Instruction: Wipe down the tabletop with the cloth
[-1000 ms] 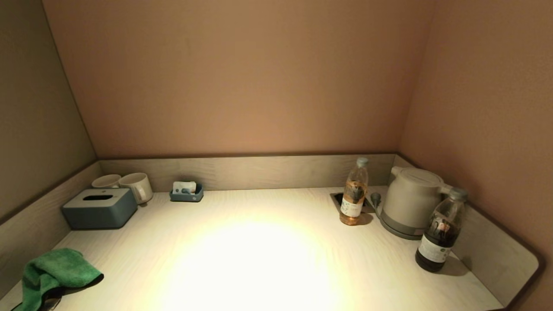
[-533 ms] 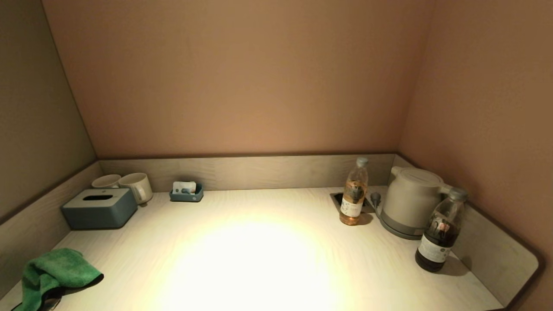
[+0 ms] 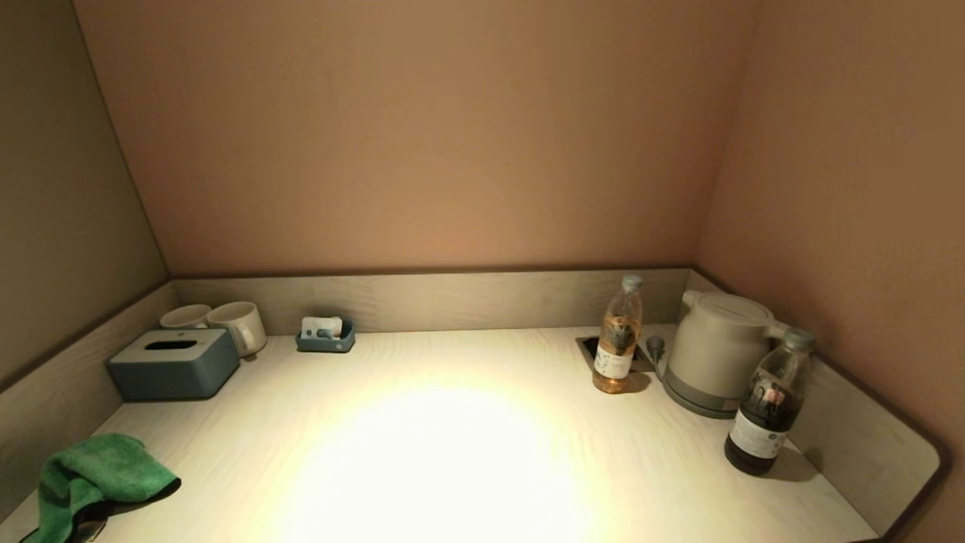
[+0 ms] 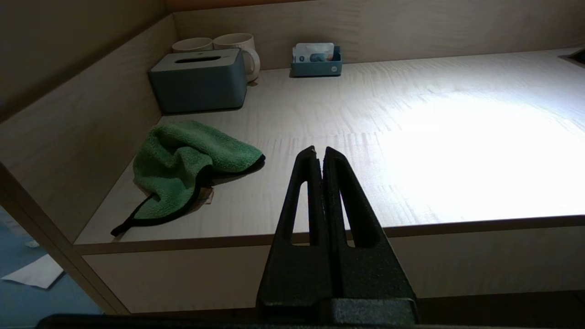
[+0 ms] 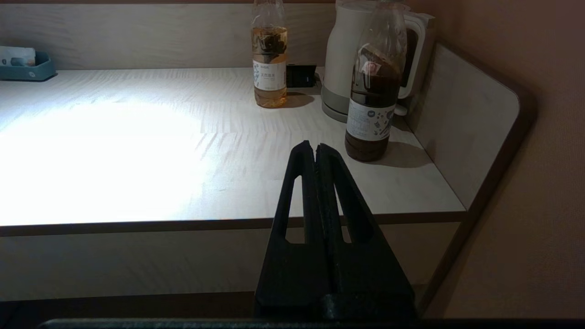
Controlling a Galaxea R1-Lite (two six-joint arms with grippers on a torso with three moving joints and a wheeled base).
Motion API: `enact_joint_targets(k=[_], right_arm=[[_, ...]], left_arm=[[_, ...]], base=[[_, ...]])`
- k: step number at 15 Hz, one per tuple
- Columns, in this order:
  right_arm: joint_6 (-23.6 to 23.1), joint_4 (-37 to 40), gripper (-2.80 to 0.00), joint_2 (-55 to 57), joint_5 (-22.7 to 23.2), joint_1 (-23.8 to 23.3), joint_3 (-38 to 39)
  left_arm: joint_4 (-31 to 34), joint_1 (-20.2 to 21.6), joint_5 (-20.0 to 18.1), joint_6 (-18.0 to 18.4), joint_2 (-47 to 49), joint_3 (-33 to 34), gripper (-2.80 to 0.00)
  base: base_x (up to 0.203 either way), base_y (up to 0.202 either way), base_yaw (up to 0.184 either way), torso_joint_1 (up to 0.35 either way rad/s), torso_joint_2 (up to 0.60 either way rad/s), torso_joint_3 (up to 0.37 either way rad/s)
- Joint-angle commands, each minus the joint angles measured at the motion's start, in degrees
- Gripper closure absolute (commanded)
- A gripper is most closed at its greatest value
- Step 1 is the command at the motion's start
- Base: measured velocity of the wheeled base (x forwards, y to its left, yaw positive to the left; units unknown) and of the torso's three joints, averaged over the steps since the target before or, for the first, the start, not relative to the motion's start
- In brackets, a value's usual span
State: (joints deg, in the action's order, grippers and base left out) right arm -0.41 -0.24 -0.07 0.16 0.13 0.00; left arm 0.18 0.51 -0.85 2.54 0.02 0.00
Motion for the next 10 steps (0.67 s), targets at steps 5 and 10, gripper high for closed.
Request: enact_joint_targets(k=[5,10], right_arm=[[0.0,0.0,0.0,0.1,0.0,0.0,0.0],[0.0,0.0,0.0,0.1,0.0,0.0,0.0]], left_arm=[[0.0,0.0,0.0,0.0,0.0,0.0,0.0],[0.0,0.0,0.0,0.0,0.0,0.0,0.0]], base=[[0.0,0.0,0.0,0.0,0.0,0.0],[0.0,0.0,0.0,0.0,0.0,0.0]])
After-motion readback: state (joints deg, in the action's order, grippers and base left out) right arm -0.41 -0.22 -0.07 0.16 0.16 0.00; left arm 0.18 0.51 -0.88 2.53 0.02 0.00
